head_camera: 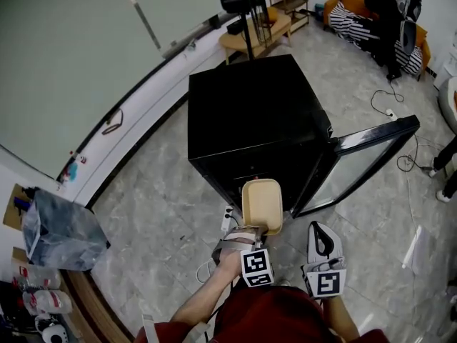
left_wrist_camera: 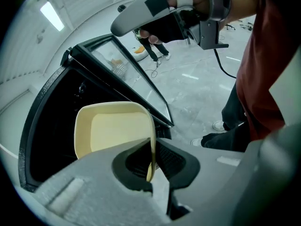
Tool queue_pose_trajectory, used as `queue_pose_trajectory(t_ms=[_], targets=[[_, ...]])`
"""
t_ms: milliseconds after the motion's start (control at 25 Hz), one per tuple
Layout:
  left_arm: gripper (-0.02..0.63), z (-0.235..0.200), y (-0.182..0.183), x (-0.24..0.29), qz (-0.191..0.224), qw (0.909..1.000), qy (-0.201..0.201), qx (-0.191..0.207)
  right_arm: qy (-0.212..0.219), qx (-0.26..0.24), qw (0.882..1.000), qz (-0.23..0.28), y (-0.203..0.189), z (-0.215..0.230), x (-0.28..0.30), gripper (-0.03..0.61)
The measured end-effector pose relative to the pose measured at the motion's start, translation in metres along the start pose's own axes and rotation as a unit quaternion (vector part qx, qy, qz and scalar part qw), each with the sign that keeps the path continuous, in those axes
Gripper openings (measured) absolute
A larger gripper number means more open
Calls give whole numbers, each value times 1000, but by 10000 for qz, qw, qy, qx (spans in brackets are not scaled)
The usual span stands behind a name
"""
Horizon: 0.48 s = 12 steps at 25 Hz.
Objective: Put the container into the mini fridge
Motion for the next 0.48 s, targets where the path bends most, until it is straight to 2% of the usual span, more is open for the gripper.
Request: queue_pose_trajectory(t_ms=[240, 480], targets=[[20, -41, -24, 29, 149, 9996, -125, 217, -157, -111, 9998, -25, 3, -10, 49, 0], [20, -61, -36, 66, 302, 9975, -316, 549, -497, -82, 9987, -65, -6, -16, 72, 0]])
Point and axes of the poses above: the fingertips, and each gripper's own axes: x forward along the fingers, z to its right, y out of its top, the point moved 6 cm from there along -x, backward along the fingers, and after that the axes turned 2 degrees about y, right-handed, at the moved point
